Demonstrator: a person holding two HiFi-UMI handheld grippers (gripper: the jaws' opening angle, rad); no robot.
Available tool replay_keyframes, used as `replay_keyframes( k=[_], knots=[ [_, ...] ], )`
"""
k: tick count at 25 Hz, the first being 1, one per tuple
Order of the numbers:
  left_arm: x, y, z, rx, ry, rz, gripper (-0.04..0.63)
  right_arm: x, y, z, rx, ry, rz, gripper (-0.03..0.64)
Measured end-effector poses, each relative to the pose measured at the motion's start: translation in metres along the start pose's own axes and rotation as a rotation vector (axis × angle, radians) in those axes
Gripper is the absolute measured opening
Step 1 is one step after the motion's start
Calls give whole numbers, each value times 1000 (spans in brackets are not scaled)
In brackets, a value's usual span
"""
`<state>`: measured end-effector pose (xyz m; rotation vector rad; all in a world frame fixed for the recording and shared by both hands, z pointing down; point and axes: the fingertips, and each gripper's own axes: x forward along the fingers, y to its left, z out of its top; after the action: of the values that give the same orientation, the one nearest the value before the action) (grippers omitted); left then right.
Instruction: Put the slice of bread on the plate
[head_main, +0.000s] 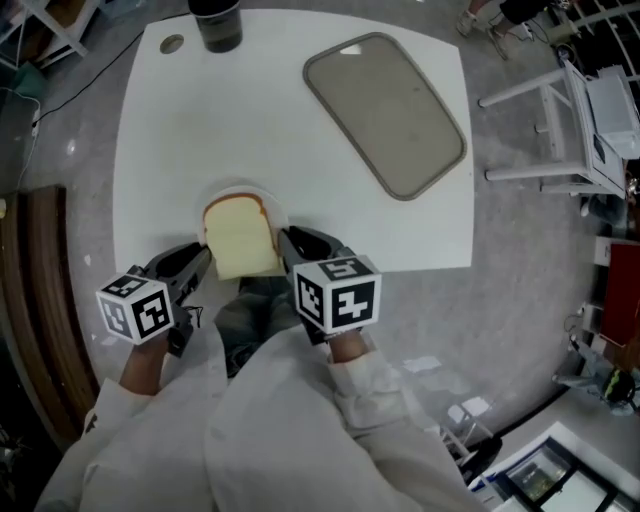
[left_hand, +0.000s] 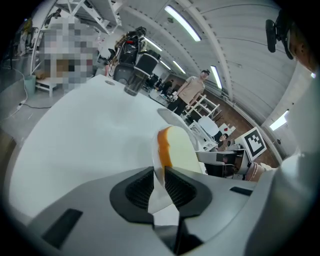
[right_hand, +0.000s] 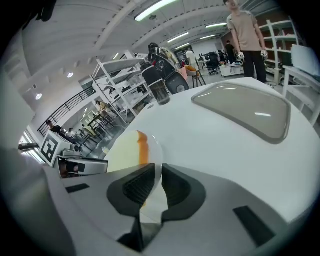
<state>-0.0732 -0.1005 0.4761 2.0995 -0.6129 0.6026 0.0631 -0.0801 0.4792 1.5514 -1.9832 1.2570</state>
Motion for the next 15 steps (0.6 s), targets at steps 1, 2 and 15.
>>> replay_keyframes(
  k=[1,2,15],
  knots=[
    [-1,-3,0,11,5,-11,72,-4,0,0,7,-9,-10,55],
    [-1,-5,0,21,11,-22,72,-7,0,-1,15,-17,-20,54],
    [12,-23,5,60,63,-155,72,-34,-13,-7,127,-98,-141,54]
  ],
)
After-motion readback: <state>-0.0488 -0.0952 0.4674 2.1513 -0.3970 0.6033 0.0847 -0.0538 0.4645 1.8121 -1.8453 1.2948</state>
